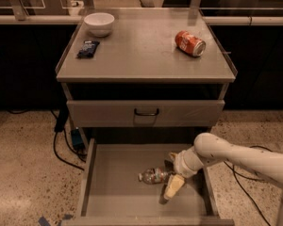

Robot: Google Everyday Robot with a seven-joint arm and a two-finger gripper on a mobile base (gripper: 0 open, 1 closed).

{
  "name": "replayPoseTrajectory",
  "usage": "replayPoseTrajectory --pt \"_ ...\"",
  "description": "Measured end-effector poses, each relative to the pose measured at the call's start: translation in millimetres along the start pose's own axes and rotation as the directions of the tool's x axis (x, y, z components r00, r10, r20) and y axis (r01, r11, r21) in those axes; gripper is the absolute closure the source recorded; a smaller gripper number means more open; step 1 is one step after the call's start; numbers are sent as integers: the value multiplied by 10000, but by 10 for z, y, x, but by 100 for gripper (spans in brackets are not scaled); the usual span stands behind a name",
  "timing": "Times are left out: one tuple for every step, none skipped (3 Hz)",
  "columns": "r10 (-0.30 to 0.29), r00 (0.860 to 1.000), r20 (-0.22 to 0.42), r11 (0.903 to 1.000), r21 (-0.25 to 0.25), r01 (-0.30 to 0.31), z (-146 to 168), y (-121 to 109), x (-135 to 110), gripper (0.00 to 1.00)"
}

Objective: Place water bottle into middle drawer

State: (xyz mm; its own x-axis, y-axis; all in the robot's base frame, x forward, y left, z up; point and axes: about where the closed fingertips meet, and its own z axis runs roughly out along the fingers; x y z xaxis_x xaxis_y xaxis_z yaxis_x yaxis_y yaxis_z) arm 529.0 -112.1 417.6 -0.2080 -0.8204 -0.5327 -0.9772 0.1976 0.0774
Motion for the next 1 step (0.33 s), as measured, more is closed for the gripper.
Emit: replayPoseTrajectory --pt "-11 10000 -18 10000 -32 11 10 27 7 0"
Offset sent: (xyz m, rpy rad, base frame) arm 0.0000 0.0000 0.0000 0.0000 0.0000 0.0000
